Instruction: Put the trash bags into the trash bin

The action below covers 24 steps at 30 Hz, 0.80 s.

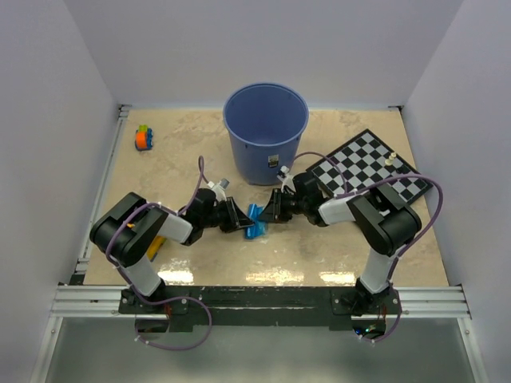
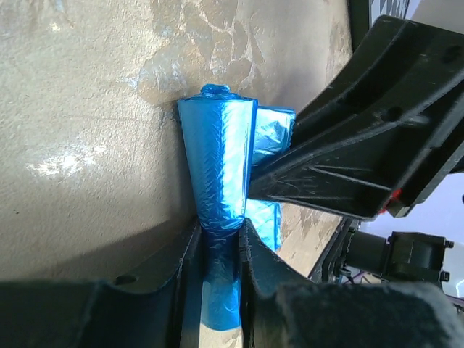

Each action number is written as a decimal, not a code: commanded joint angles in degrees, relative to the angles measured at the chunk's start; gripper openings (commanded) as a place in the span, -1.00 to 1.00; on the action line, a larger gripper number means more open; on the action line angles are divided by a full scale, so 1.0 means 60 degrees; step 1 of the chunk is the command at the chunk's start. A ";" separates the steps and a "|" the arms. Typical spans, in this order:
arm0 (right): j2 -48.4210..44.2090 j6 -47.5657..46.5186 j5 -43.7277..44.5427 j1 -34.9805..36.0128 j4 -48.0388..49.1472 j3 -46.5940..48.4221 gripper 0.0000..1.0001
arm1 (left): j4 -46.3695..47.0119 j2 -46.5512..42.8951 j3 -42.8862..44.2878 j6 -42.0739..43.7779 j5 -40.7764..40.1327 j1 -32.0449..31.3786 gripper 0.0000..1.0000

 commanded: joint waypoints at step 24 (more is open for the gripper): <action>-0.3297 -0.6312 -0.0189 -0.0523 -0.8249 0.3983 -1.00 | 0.0454 0.0996 -0.0247 0.1112 -0.1102 0.0227 0.31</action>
